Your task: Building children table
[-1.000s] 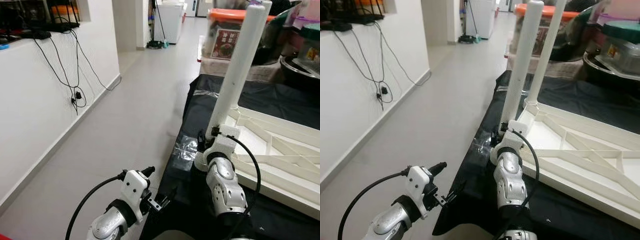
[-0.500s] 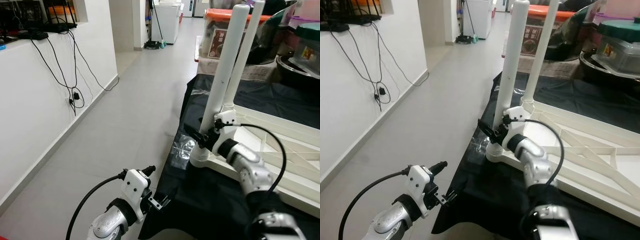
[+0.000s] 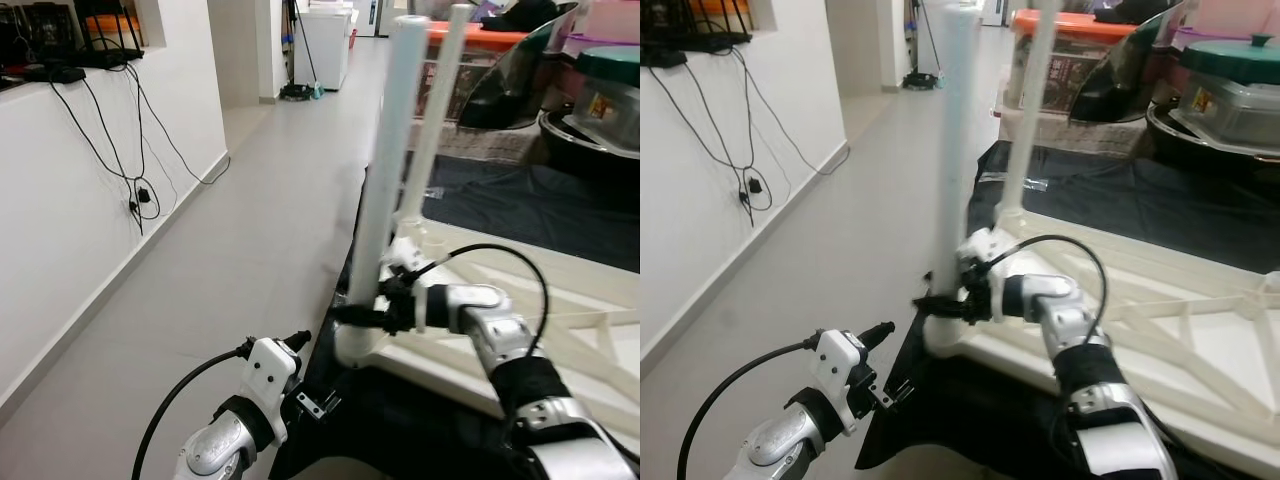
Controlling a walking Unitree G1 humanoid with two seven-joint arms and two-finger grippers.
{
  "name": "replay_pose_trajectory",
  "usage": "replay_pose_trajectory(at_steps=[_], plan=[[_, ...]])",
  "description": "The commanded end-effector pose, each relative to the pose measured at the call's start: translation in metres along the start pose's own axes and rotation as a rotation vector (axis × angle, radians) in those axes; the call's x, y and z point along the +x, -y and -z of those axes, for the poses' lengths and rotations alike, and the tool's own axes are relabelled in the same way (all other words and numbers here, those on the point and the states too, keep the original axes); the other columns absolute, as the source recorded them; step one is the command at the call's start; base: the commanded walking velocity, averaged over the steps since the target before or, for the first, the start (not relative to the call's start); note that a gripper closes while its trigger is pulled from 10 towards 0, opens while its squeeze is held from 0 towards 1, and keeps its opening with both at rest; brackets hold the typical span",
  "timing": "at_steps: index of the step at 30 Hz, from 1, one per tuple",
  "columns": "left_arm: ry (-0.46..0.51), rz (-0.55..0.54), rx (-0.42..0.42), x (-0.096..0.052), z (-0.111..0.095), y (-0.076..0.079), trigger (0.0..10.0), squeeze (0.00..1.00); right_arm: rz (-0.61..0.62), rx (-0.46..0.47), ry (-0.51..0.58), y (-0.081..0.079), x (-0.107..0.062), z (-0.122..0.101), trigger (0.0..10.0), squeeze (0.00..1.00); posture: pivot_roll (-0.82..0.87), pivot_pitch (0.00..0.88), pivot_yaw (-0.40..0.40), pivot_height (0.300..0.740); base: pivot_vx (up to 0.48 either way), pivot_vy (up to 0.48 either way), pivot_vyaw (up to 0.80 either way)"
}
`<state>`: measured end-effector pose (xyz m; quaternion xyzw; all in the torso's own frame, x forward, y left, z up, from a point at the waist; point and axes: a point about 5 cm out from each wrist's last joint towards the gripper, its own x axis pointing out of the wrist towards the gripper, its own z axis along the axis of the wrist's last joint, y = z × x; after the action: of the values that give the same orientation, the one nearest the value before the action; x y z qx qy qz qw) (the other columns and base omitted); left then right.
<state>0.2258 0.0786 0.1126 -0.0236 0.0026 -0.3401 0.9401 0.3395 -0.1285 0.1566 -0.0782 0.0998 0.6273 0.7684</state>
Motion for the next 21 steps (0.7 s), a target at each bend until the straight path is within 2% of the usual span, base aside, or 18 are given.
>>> replay_pose_trajectory(at_steps=[1,5,6,7,9,11,12,13,14,16,17,18,19,20,21], plan=[[-0.011,-0.006,-0.017,-0.001,0.002,0.000,10.0,0.00,-0.053,0.022,-0.048,-0.004,0.005,0.008,0.0,0.00,0.08,0.000,-0.042,0.740,0.000,0.000,0.00],[-0.013,-0.002,-0.019,-0.001,0.003,0.000,10.0,0.00,-0.001,-0.008,-0.018,-0.001,0.003,0.005,0.0,0.00,0.08,0.000,-0.038,0.740,0.000,0.000,0.00],[-0.014,0.001,-0.020,-0.002,0.003,0.000,10.0,0.00,0.065,-0.020,0.018,0.001,0.001,0.003,0.0,0.00,0.08,0.000,-0.036,0.740,0.000,0.000,0.00],[-0.014,0.001,-0.020,-0.002,0.003,0.000,10.0,0.00,0.065,-0.020,0.018,0.001,0.001,0.003,0.0,0.00,0.08,0.000,-0.036,0.740,0.000,0.000,0.00],[-0.017,0.006,-0.020,-0.002,0.004,0.000,10.0,0.00,0.264,0.010,0.058,0.009,-0.001,0.007,0.0,0.00,0.07,0.000,-0.034,0.740,0.000,0.000,0.00],[-0.017,0.006,-0.020,-0.002,0.004,0.000,10.0,0.00,0.264,0.010,0.058,0.009,-0.001,0.007,0.0,0.00,0.07,0.000,-0.034,0.740,0.000,0.000,0.00],[-0.017,0.006,-0.021,-0.002,0.004,0.000,10.0,0.00,0.379,0.023,0.074,0.012,-0.002,0.010,0.0,0.00,0.07,0.000,-0.033,0.740,0.000,0.000,0.00],[-0.017,0.006,-0.021,-0.002,0.004,0.000,10.0,0.00,0.379,0.023,0.074,0.012,-0.002,0.010,0.0,0.00,0.07,0.000,-0.033,0.740,0.000,0.000,0.00],[-0.019,0.007,-0.021,-0.003,0.004,0.000,10.0,0.00,0.588,0.090,0.088,0.019,-0.005,0.016,0.0,0.00,0.07,0.000,-0.030,0.740,0.000,0.000,0.00],[-0.019,0.007,-0.021,-0.003,0.004,0.000,10.0,0.00,0.588,0.090,0.088,0.019,-0.005,0.016,0.0,0.00,0.07,0.000,-0.030,0.740,0.000,0.000,0.00],[-0.020,0.009,-0.022,-0.003,0.004,0.000,10.0,0.00,0.874,0.142,0.088,0.027,-0.015,0.023,0.0,0.00,0.07,0.000,-0.029,0.740,0.000,0.000,0.00],[-0.020,0.009,-0.022,-0.003,0.004,0.000,10.0,0.00,0.874,0.142,0.088,0.027,-0.015,0.023,0.0,0.00,0.07,0.000,-0.029,0.740,0.000,0.000,0.00],[-0.021,0.012,-0.021,-0.003,0.004,0.000,10.0,0.00,1.213,0.231,0.108,0.025,-0.029,0.032,0.0,0.00,0.07,0.000,-0.028,0.740,0.000,0.000,0.00],[-0.021,0.012,-0.021,-0.003,0.004,0.000,10.0,0.00,1.213,0.231,0.108,0.025,-0.029,0.032,0.0,0.00,0.07,0.000,-0.028,0.740,0.000,0.000,0.00],[-0.023,0.014,-0.021,-0.003,0.005,-0.001,10.0,0.00,1.470,0.321,0.120,0.015,-0.038,0.041,0.0,0.00,0.07,0.000,-0.026,0.740,0.000,0.000,0.00]])
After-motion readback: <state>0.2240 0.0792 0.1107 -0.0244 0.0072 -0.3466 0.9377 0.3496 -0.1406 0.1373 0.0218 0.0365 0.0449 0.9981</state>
